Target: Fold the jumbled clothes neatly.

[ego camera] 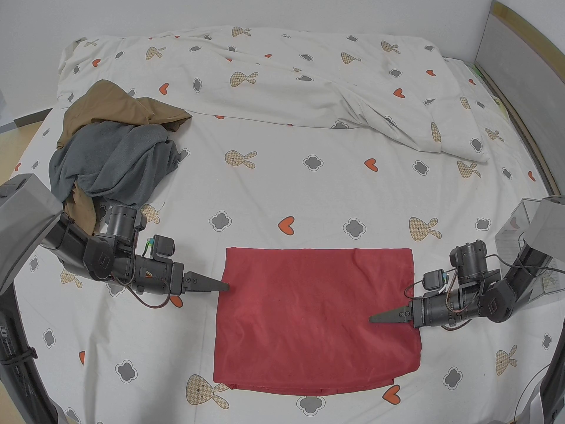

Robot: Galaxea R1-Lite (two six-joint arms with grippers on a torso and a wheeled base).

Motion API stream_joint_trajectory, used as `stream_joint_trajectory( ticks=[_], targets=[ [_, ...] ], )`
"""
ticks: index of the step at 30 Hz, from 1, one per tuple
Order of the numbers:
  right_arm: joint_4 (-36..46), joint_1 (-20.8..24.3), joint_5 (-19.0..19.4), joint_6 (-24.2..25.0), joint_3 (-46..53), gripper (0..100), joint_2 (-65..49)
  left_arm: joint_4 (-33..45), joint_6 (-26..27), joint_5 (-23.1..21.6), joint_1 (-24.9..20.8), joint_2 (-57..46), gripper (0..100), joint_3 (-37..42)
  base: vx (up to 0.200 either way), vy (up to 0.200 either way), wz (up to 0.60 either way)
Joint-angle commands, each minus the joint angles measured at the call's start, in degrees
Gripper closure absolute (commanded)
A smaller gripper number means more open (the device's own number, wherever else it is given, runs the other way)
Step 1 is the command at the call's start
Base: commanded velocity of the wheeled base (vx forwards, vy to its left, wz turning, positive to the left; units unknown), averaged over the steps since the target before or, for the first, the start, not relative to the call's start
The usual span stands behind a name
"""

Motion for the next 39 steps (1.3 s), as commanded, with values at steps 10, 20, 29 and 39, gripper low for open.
stream_joint_trajectory(
  ticks=[10, 20, 29, 39],
  targets=[
    [0.0, 3.1, 1.1, 1.1, 0.0, 0, -0.2, 0.1, -0.1, 0.0, -2.7, -0.1, 0, -0.1, 0.0, 0.0, 0.0],
    [0.0, 3.2, 1.2, 1.1, 0.2, 0, -0.2, 0.0, -0.1, -0.2, -3.5, -0.4, 0, 4.9, 0.0, 0.0, 0.0],
    [0.0, 4.0, 1.2, 1.1, 0.2, 0, -0.3, -1.3, -0.1, -0.3, -6.1, 0.8, 0, 6.1, 0.0, 0.0, 0.0],
    [0.0, 4.1, 1.2, 1.1, 0.0, 0, -1.0, -7.8, -1.4, -0.3, -6.5, 5.1, 0, 5.1, 0.0, 0.0, 0.0]
  ],
)
